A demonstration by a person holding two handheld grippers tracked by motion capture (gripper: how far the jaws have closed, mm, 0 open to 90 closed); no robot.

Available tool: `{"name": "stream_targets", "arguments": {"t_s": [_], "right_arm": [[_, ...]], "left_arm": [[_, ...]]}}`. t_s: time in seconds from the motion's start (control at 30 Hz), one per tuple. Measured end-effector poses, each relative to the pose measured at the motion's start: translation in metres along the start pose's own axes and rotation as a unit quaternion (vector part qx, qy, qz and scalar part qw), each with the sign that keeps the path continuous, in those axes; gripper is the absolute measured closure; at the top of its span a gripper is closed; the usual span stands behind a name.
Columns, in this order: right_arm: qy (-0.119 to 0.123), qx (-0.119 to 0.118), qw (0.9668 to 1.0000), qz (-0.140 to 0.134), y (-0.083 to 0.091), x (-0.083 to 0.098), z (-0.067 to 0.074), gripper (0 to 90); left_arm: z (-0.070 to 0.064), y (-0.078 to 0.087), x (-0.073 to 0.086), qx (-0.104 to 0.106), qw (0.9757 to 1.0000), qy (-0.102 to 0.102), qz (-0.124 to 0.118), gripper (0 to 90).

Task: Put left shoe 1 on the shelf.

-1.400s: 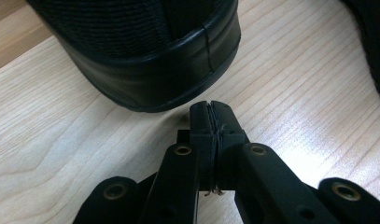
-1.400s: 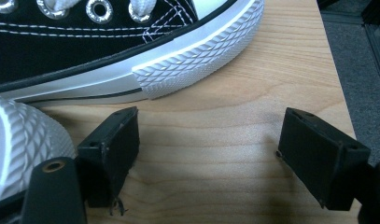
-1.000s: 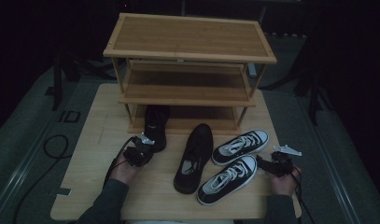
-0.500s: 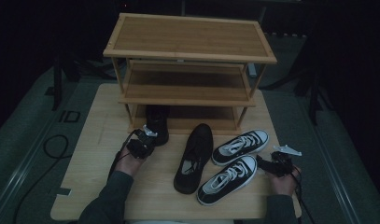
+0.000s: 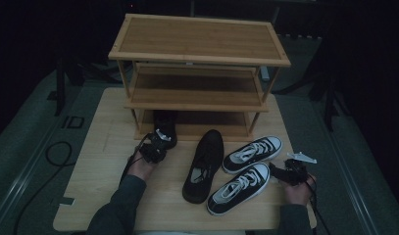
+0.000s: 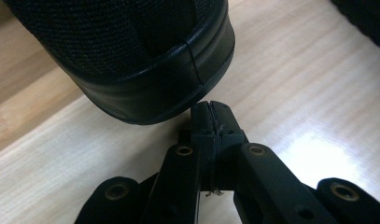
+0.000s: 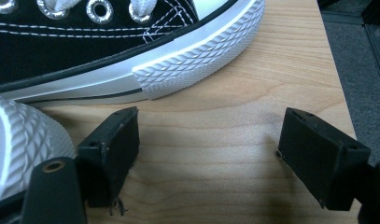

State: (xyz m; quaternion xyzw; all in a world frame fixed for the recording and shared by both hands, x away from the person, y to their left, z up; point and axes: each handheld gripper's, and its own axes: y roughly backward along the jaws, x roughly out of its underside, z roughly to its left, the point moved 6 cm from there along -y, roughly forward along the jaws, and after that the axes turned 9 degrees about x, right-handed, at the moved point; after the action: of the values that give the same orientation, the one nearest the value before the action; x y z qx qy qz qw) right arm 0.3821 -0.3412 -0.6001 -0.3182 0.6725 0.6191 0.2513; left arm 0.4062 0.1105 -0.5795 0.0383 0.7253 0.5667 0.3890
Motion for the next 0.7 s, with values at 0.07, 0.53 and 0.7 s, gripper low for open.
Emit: {"name": "stream_targets", "arguments": {"t_s": [0.07,0.53,0.7], "right_arm": [[0.000,0.000,1.0000,0.000,0.000,0.000,0.000,20.3],[0.000,0.000,1.0000,0.000,0.000,0.000,0.000,20.3],[0.000,0.000,1.0000,0.000,0.000,0.000,0.000,20.3]], "left_arm": [[0.004,-0.002,-0.002,-0.007,0.9999,0.009,0.001,89.5],[0.021,-0.011,-0.007,-0.020,0.9988,0.044,0.006,89.1],[0.019,-0.008,-0.006,-0.017,0.9990,0.042,0.002,84.1]]}}
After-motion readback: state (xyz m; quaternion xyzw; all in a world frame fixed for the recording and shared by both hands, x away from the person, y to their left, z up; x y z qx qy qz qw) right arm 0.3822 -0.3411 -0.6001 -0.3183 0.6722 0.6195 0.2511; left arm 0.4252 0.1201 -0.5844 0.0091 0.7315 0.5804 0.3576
